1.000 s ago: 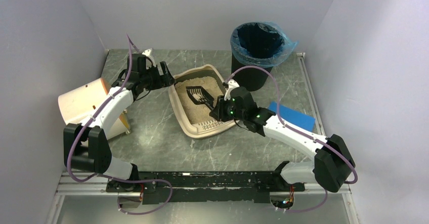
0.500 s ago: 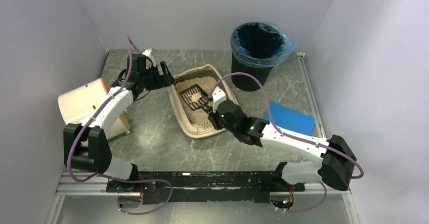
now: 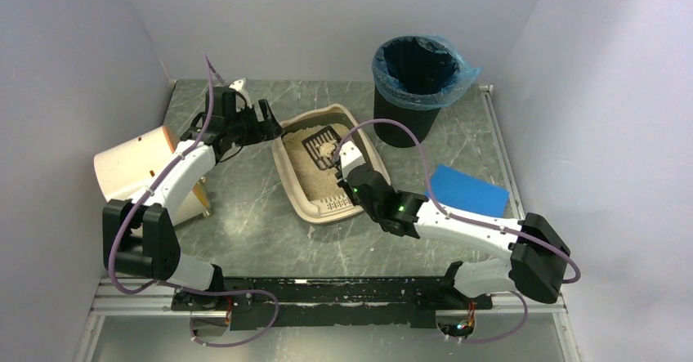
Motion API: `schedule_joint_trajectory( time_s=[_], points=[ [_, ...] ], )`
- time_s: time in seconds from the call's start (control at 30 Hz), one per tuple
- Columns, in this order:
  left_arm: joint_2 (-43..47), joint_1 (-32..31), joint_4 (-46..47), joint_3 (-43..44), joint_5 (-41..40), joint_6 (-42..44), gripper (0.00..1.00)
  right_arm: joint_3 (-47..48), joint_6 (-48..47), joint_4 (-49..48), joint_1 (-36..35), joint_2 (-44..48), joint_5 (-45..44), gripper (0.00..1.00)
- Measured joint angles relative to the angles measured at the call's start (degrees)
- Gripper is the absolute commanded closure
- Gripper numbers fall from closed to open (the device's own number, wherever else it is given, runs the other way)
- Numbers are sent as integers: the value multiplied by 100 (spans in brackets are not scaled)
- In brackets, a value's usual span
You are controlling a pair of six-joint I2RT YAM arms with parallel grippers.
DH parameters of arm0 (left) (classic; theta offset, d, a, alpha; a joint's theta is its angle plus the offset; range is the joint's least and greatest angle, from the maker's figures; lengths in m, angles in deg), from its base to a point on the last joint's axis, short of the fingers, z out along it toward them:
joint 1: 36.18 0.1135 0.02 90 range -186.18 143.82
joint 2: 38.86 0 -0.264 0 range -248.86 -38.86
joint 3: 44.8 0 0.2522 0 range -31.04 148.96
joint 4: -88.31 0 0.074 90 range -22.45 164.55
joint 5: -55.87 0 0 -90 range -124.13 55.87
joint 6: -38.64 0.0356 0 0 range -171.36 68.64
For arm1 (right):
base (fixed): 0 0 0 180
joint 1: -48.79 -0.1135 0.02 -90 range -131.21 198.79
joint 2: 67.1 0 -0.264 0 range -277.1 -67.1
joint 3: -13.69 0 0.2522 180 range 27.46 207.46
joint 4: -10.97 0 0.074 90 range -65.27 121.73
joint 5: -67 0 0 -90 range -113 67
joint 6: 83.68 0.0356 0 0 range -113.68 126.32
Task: Clean the litter box
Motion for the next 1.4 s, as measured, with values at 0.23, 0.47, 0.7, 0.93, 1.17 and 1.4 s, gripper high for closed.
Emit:
schedule_joint_trajectory(
  time_s=[0.23, 0.47, 0.7, 0.93, 1.17, 1.4],
  points=[
    [0, 0, 0, 0, 2, 0, 14, 13, 168, 177, -2, -173, 0, 100],
    [0, 0, 20, -13, 24, -2, 14, 0, 184, 140, 68, -166, 151, 100],
    [0, 0, 24, -24, 46, 0, 14, -11, 146, 256, 59, -267, 48, 100],
    [0, 0, 26, -24, 44, 2, 14, 55, 125, 345, 138, -256, 83, 100],
    [0, 0, 46, -57, 57, 2, 14, 61, 50, 247, -98, -275, -107, 100],
    [0, 0, 46, -74, 59, 7, 14, 31, 20, 201, 0, -260, -59, 100]
  ],
)
